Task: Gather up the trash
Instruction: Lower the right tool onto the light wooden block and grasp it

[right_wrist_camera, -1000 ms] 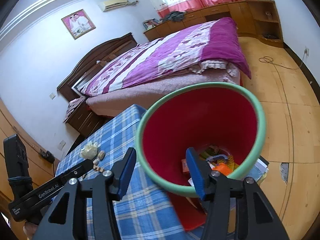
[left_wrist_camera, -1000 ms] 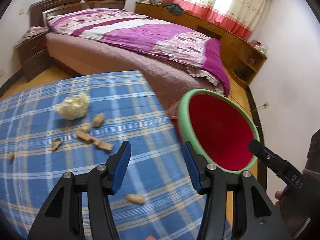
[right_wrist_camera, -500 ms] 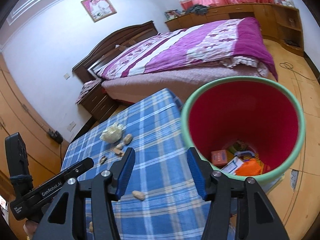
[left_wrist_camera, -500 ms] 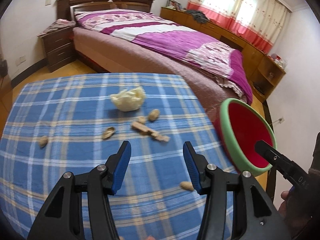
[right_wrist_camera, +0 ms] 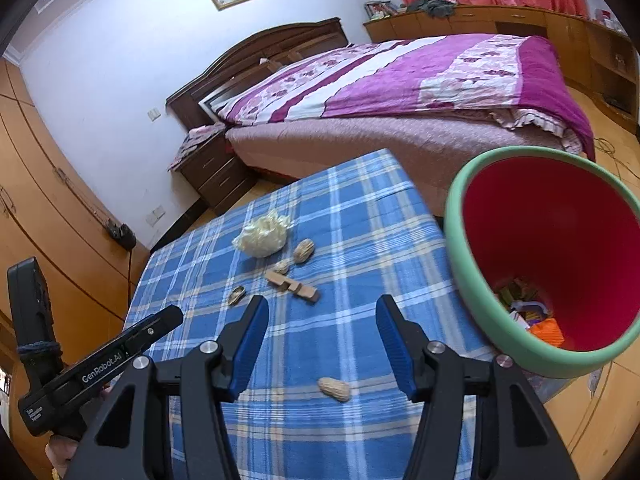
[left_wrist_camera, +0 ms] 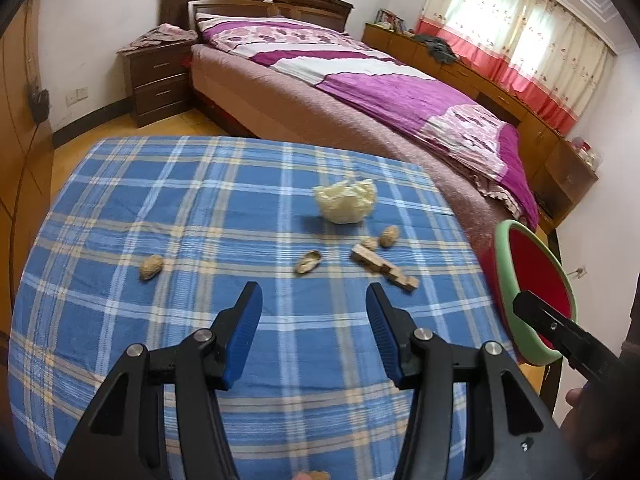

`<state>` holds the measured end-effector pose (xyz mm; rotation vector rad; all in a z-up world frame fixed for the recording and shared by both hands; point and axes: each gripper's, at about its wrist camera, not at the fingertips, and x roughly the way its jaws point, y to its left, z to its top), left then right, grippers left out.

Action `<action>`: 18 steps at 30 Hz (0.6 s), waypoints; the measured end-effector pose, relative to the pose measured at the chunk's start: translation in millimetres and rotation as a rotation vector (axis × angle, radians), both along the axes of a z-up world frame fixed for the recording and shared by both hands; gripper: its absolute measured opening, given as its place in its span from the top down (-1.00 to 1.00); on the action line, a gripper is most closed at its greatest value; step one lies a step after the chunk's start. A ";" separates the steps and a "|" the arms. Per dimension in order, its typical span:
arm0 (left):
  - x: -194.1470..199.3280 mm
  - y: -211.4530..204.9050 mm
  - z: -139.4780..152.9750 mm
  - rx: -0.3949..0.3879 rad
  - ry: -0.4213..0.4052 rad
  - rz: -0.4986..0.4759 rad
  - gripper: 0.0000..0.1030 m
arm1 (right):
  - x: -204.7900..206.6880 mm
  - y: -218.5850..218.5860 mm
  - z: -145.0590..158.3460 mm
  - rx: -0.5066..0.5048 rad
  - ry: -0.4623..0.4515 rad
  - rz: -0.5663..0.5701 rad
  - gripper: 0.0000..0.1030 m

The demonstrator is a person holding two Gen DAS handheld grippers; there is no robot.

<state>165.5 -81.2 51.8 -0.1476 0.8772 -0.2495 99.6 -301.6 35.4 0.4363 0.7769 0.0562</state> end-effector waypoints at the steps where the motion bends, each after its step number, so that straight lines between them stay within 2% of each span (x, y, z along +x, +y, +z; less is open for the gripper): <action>1: 1.9 2.0 -1.8 0.006 0.000 0.009 -0.04 | 1.9 1.6 -1.4 -0.001 0.003 0.004 -0.15; 18: 24.4 19.8 -29.2 0.009 0.047 0.065 -0.04 | 48.1 33.7 -24.0 -0.061 0.063 0.100 -0.17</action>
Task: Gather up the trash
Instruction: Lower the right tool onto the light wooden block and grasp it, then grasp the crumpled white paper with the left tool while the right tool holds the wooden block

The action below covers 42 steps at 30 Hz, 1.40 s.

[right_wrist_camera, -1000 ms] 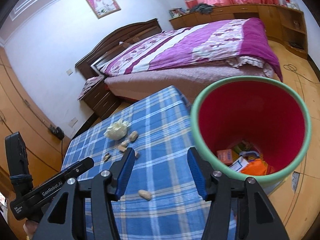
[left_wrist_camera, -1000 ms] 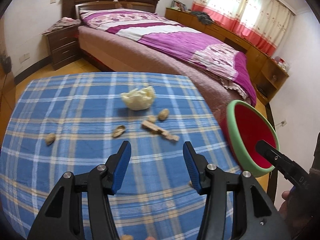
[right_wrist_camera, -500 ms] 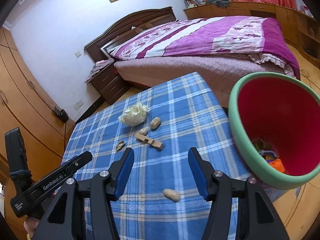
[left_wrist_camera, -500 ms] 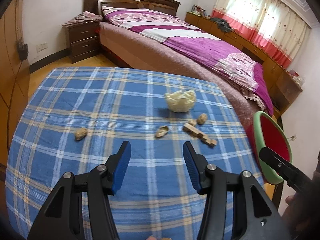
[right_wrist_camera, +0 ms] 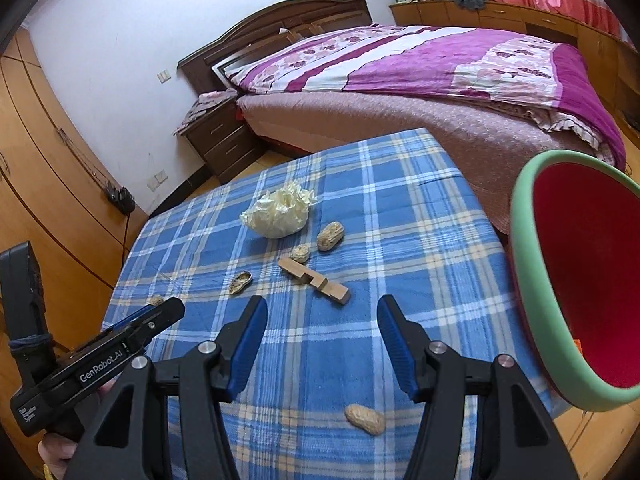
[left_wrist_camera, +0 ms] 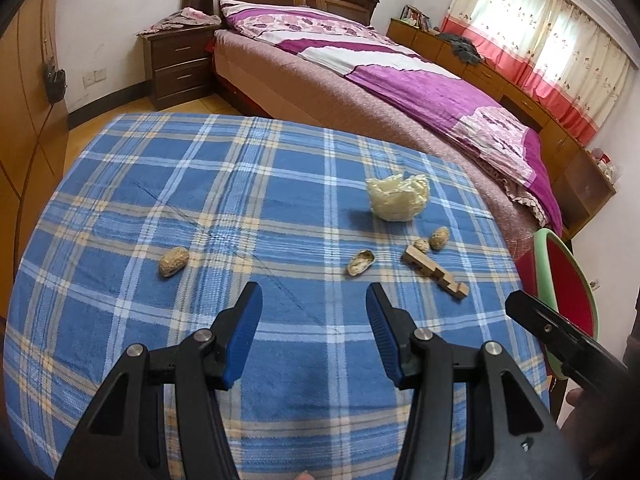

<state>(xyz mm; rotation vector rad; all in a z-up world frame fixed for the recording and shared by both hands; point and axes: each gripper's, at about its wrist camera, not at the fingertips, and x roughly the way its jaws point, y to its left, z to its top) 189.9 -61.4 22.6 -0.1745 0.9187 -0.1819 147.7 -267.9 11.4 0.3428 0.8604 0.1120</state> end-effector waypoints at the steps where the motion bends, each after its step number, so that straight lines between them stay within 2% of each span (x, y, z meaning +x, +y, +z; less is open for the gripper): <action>1: 0.7 0.7 -1.0 -0.001 0.003 0.002 -0.04 | 3.5 1.9 -2.6 -0.003 0.004 0.008 -0.17; 8: 3.3 3.3 -8.6 -0.008 0.019 0.007 -0.04 | 24.7 15.1 -18.9 -0.021 0.036 0.064 -0.17; 19: 9.0 5.3 -18.1 -0.014 0.047 0.017 -0.04 | 47.6 33.3 -33.1 -0.185 0.030 0.119 -0.17; 26: 11.4 6.3 -20.0 -0.016 0.051 0.020 -0.04 | 60.6 34.8 -42.5 -0.236 0.063 0.169 -0.17; 29: 11.9 6.3 -20.5 -0.024 0.052 0.017 -0.04 | 60.8 37.3 -43.4 -0.272 0.060 0.165 0.00; 31: 12.1 5.2 -20.6 -0.025 0.053 0.013 -0.04 | 59.2 39.2 -43.3 -0.279 0.058 0.174 0.22; 37: 11.0 2.5 -18.6 -0.028 0.051 0.003 -0.04 | 52.3 48.3 -42.5 -0.291 0.047 0.226 0.69; 42: 9.2 -1.1 -15.0 -0.023 0.044 -0.010 -0.04 | 45.0 48.2 -41.8 -0.245 0.046 0.242 0.76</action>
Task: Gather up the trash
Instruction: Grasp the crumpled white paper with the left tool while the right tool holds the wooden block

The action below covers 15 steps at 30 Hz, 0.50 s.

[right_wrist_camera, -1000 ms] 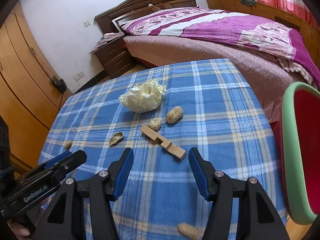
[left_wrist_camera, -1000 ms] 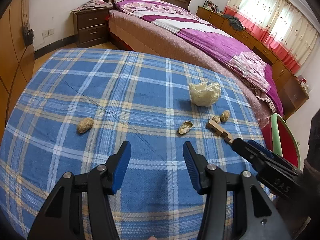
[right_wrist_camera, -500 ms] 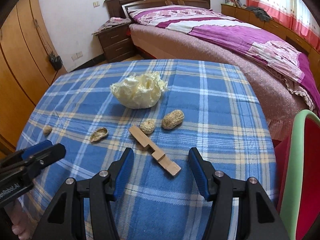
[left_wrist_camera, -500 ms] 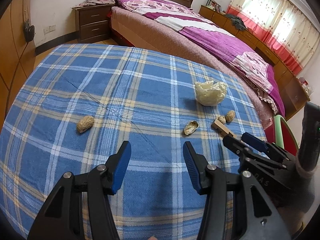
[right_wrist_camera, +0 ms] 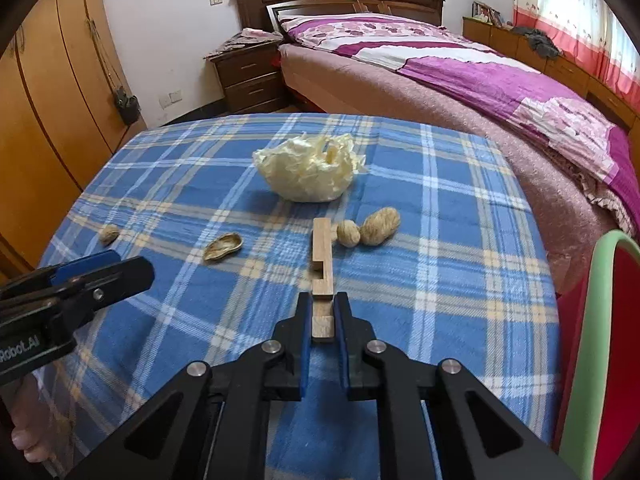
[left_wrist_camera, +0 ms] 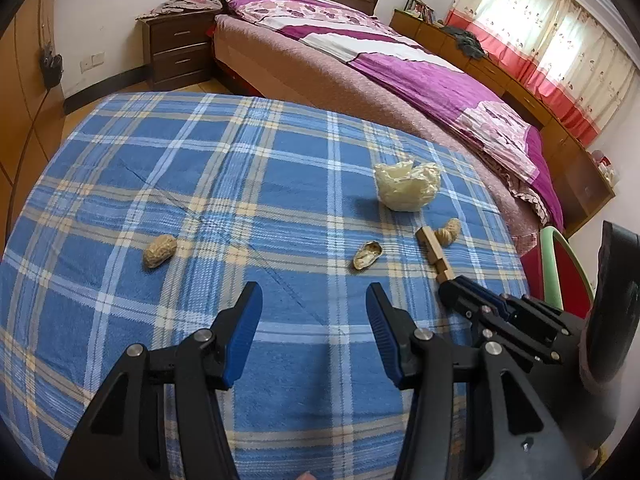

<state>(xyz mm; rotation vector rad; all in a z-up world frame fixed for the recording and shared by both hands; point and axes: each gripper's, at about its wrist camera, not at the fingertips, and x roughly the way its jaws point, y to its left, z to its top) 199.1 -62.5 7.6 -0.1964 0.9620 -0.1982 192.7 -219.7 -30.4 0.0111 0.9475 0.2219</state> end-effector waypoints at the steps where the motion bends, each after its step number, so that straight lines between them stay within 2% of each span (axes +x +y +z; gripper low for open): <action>1: 0.1 -0.6 0.9 0.000 -0.001 -0.004 -0.04 | -2.0 -0.8 0.5 0.016 0.002 0.000 0.76; 8: 2.6 -11.7 12.9 0.006 -0.028 -0.041 -0.04 | -21.3 -16.9 18.8 0.131 -0.030 -0.030 0.76; 14: 11.8 -28.9 22.6 0.028 -0.044 -0.094 -0.05 | -34.2 -43.5 39.5 0.211 -0.075 -0.110 0.76; 15: 14.2 -32.5 23.7 0.035 -0.045 -0.102 -0.10 | -35.8 -48.2 42.5 0.220 -0.083 -0.126 0.76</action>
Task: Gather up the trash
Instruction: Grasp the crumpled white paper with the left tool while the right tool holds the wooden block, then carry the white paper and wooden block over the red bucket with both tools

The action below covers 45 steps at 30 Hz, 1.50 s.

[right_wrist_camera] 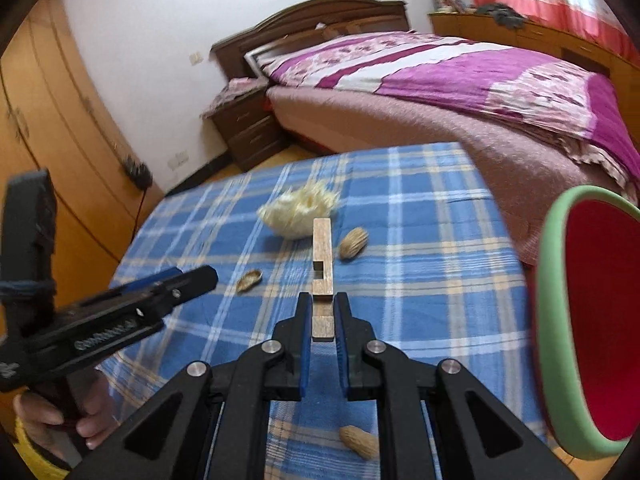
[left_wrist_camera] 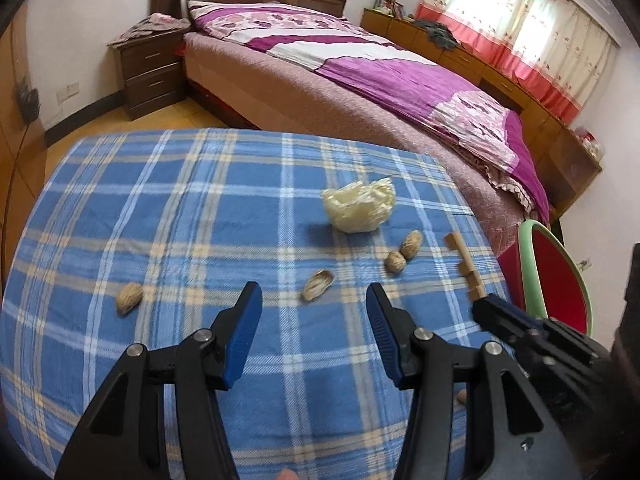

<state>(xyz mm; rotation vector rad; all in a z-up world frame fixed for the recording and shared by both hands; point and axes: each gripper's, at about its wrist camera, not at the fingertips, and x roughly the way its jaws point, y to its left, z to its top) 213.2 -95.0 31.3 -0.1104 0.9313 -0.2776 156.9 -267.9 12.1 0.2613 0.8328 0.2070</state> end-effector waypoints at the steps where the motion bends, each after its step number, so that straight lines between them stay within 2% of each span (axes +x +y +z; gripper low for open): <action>1: 2.1 -3.4 1.0 0.004 -0.002 -0.007 -0.13 | -2.3 -6.6 3.8 0.011 -0.010 -0.021 0.76; 5: 11.8 -14.7 2.6 0.015 -0.011 -0.032 -0.16 | -7.9 -21.0 11.0 0.026 -0.033 -0.064 0.76; 8: 20.5 -23.5 1.3 0.040 -0.018 -0.040 -0.27 | -12.1 -32.2 12.7 0.044 -0.039 -0.094 0.76; 13: 41.1 -36.2 -0.9 0.068 -0.028 -0.050 -0.30 | -15.3 -44.8 9.3 0.065 -0.034 -0.116 0.76; 16: 51.3 -43.7 -1.6 0.084 -0.041 -0.062 -0.38 | -17.1 -49.3 7.1 0.077 -0.032 -0.130 0.76; 22: 73.2 -57.8 -8.7 0.104 -0.056 -0.096 -0.39 | -21.8 -57.4 4.7 0.088 -0.040 -0.149 0.76; 28: 90.2 -64.7 -21.1 0.102 -0.022 -0.090 -0.39 | -24.6 -63.6 -1.4 0.102 -0.029 -0.168 0.76; 33: 97.4 -63.1 -33.9 0.072 0.053 -0.064 -0.38 | -25.3 -67.1 -2.5 0.112 -0.024 -0.179 0.76; 34: 97.6 -62.1 -35.8 0.064 0.063 -0.058 -0.35 | -25.8 -67.1 -2.2 0.113 -0.025 -0.179 0.76; 36: 97.7 -60.9 -38.4 0.051 0.077 -0.043 -0.05 | -27.5 -66.1 -1.1 0.115 -0.028 -0.178 0.76; 37: 97.9 -60.9 -39.3 0.046 0.085 -0.044 -0.01 | -27.2 -66.4 -1.2 0.115 -0.028 -0.178 0.76; 39: 96.9 -60.6 -39.2 0.018 0.088 -0.062 0.23 | -28.8 -66.6 -0.7 0.116 -0.031 -0.180 0.76; 42: 90.3 -62.4 -34.0 0.018 0.056 -0.082 0.35 | -31.4 -68.2 -0.2 0.121 -0.032 -0.188 0.76; 45: 80.2 -64.2 -25.2 0.015 0.029 -0.104 0.35 | -35.0 -71.4 1.0 0.125 -0.034 -0.203 0.76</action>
